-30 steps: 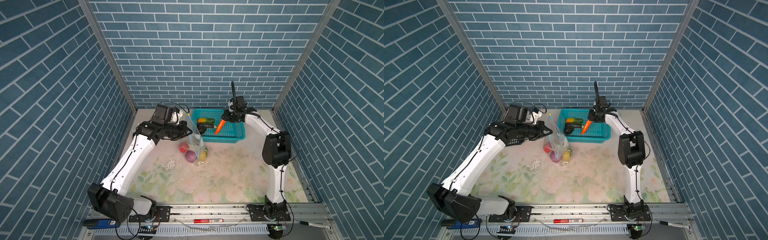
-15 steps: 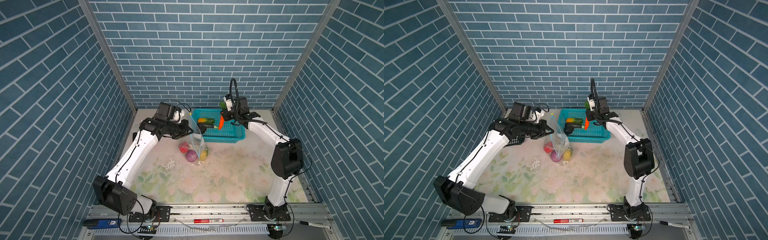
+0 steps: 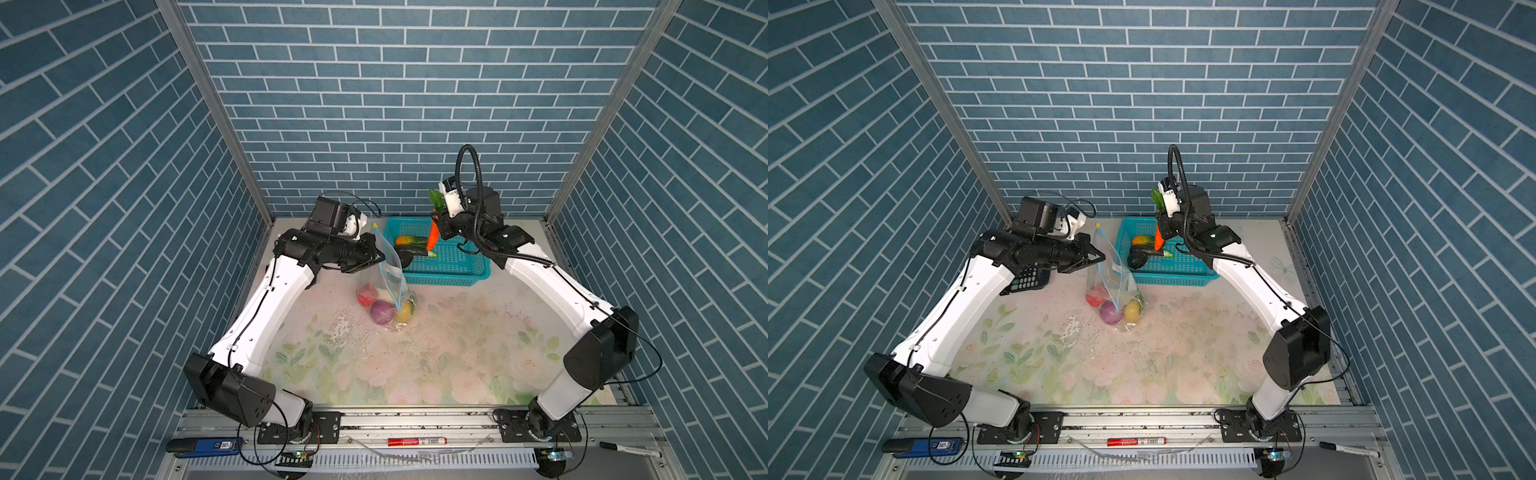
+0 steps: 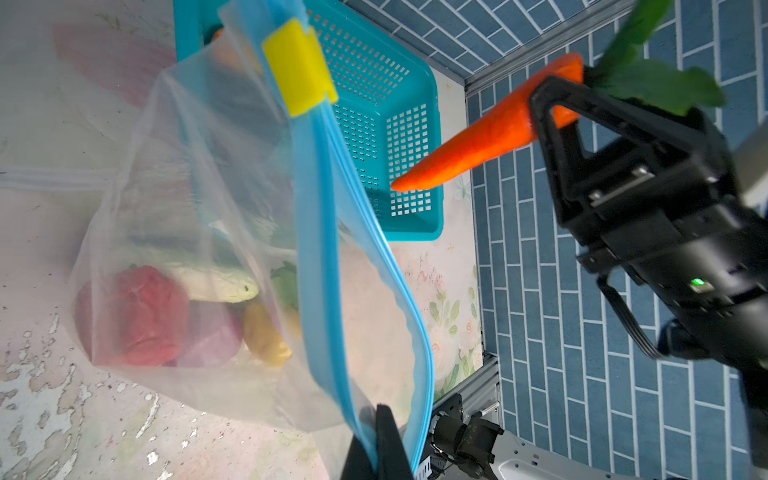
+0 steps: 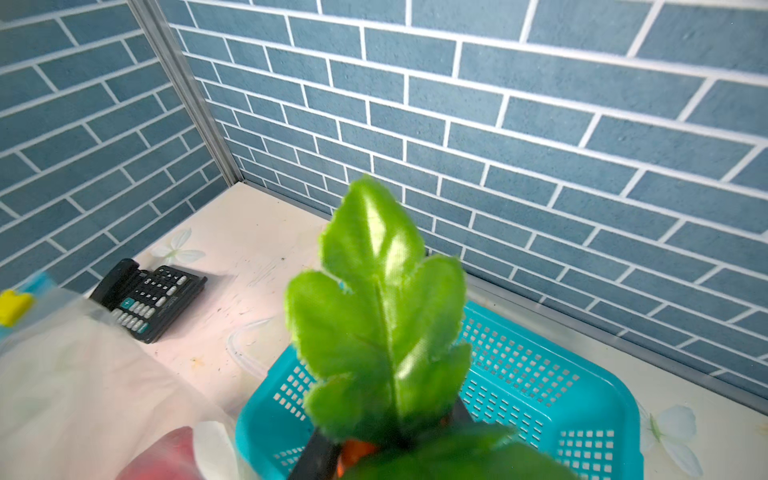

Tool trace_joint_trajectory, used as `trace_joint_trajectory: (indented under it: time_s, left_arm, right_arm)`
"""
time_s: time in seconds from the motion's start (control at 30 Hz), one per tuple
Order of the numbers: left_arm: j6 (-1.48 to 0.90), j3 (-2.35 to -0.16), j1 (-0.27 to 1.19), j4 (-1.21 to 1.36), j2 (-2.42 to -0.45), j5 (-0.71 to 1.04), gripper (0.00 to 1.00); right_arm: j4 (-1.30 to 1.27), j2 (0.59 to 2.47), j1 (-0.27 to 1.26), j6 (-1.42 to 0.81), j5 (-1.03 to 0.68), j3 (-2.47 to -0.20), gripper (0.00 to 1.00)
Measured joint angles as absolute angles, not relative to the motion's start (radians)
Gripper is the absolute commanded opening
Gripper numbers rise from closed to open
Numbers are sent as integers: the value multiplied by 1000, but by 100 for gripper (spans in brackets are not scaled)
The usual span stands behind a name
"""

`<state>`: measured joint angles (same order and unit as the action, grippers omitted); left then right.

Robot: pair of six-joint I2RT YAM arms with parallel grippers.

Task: Place the food in the zip-top bag and seal the zipper
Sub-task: 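Carry the carrot with the right gripper over the bag opening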

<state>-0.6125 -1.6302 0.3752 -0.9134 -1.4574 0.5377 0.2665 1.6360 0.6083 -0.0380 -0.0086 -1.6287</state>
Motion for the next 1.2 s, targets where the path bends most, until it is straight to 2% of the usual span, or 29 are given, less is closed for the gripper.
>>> trace_joint_trajectory:
  time_s: [0.4, 0.83, 1.2]
  left_arm:
    - [-606, -1668, 375, -930, -1461, 506, 0]
    - [-606, -1668, 375, -929, -1461, 493, 0]
    - [-606, -1668, 375, -929, -1461, 493, 0]
  right_arm:
    - [250, 1408, 825, 36, 71, -1586, 31]
    - [245, 1398, 976, 126, 157, -1583, 31]
    - [209, 1406, 1004, 136, 159, -1541, 31]
